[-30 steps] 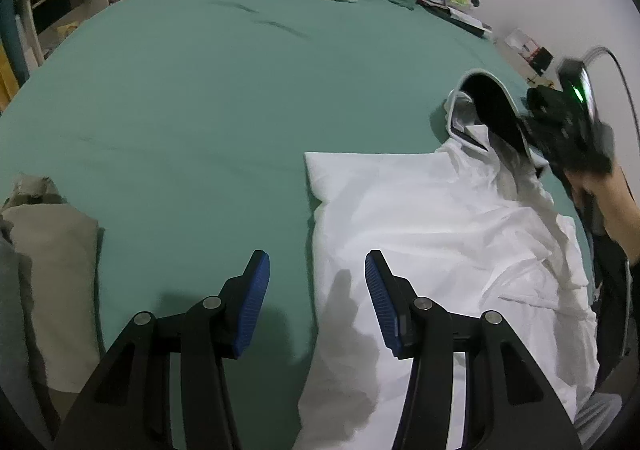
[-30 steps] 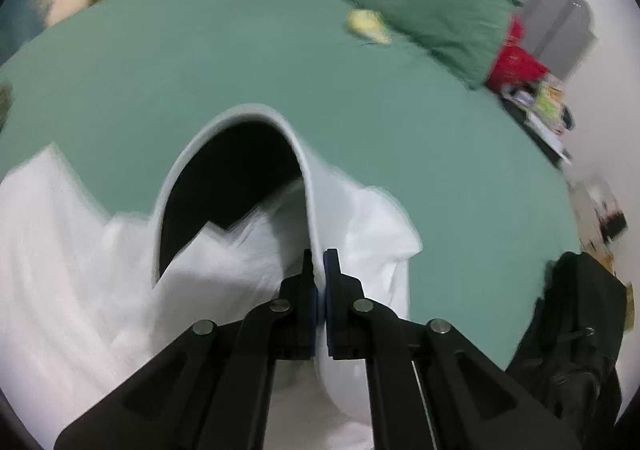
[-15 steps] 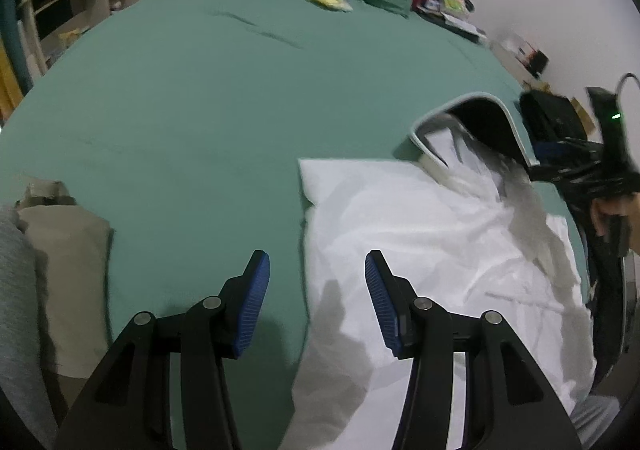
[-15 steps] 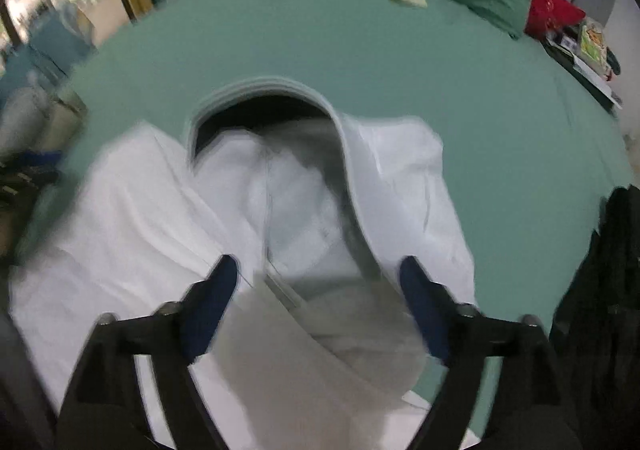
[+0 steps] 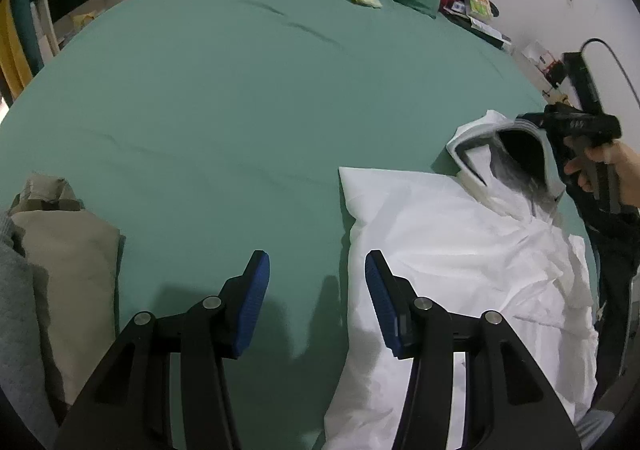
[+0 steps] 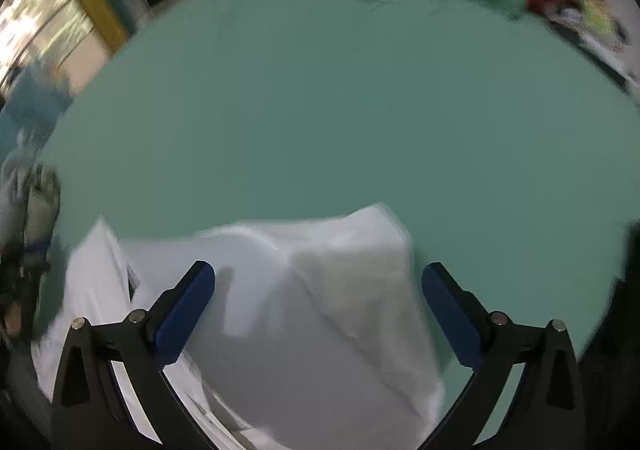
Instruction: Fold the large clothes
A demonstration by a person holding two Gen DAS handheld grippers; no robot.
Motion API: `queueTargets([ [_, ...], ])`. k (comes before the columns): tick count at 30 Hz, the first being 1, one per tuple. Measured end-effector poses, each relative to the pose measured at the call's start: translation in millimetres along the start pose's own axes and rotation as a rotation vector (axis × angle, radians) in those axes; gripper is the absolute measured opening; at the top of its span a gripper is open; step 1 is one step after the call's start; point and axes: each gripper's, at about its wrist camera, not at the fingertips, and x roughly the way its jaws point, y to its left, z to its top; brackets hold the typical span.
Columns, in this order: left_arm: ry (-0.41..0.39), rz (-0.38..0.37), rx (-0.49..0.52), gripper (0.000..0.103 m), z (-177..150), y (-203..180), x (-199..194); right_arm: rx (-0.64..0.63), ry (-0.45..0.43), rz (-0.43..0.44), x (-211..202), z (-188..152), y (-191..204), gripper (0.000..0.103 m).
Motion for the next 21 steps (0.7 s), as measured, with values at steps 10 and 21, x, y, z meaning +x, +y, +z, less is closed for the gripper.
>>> queueTargets([
  [10,0.027,-0.015,0.026,0.053,-9,-5,0,-0.316,0.256,0.039,57,-36,62,0.102],
  [21,0.042,-0.009,0.043,0.053,-11,-13,5,-0.355,0.322,0.016,76,-24,79,0.096],
])
